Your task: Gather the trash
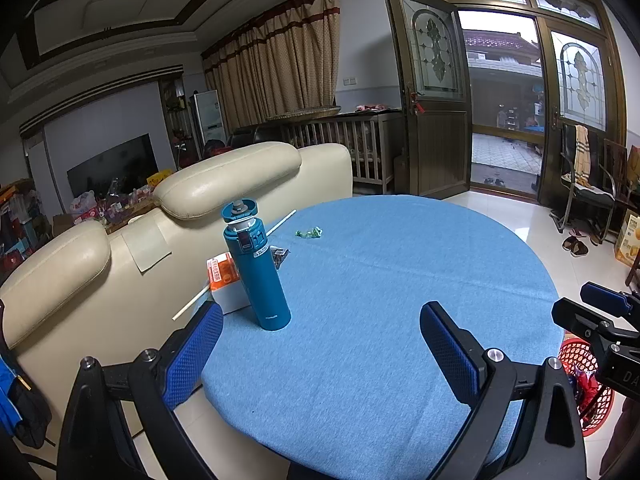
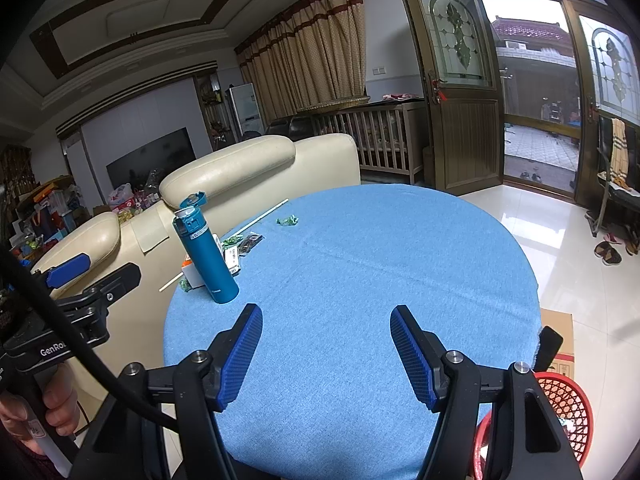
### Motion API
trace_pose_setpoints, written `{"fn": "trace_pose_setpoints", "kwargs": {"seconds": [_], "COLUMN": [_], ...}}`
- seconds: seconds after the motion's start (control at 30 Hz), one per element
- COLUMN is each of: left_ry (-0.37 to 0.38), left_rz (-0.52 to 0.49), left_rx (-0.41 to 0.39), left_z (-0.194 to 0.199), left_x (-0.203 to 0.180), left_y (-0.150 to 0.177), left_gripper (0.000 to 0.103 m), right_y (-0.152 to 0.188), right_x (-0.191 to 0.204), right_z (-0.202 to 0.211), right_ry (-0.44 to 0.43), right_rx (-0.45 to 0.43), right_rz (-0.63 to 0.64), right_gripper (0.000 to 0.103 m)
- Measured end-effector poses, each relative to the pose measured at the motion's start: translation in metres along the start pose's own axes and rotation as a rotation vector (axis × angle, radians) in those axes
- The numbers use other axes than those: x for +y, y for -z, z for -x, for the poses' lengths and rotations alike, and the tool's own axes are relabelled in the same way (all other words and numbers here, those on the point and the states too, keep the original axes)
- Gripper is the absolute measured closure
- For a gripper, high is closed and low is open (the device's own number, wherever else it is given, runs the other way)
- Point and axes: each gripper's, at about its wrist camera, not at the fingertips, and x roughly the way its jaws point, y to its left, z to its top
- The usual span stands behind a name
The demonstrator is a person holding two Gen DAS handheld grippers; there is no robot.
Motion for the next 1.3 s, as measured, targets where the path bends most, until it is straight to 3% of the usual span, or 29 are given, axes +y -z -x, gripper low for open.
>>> {"fn": "trace_pose_setpoints", "kwargs": {"seconds": [1.3], "left_ry": [0.007], "left_rz": [-0.016], "left_rx": [0.072], "left_z": [-0.029], "left_x": [-0.003], "left_y": [0.008], "left_gripper": [0.004], "right_y": [0.001], "right_x": [-0.014], "right_z": [-0.027], "right_ry": [0.017], "right_rx": [0.054], "right_rz": [-0.043], "right_gripper": [0.033]}}
